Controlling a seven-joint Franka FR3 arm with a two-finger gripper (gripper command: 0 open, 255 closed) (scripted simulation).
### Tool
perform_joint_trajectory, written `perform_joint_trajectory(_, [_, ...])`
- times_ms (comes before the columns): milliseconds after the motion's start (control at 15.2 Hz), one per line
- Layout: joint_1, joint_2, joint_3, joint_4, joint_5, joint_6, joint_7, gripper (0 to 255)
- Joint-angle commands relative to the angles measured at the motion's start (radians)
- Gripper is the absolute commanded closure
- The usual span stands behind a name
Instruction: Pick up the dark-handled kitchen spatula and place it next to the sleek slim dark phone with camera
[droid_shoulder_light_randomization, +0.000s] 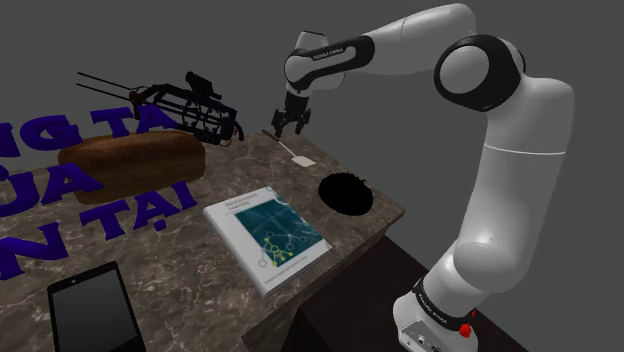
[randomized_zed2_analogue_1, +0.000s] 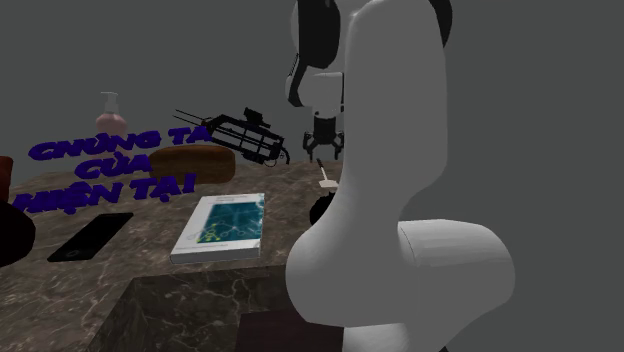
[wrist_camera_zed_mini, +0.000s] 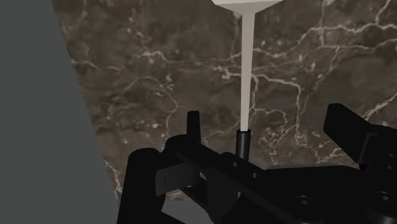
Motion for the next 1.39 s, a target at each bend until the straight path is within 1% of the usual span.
perform_joint_trajectory(0, [0.000,0.025,0.000,0.007,0.000,0.018,0.000,0])
perform_joint_trajectory(396, [-0.001,0.063,0.000,-0.013,0.001,0.077,-0.001,0])
perform_joint_trajectory(858, [-0.001,0.064,0.000,-0.013,0.001,0.077,-0.001,0])
perform_joint_trajectory(924, [-0.001,0.064,0.000,-0.013,0.001,0.077,-0.001,255])
perform_joint_trajectory(1320, [-0.001,0.064,0.000,-0.013,0.001,0.077,-0.001,255])
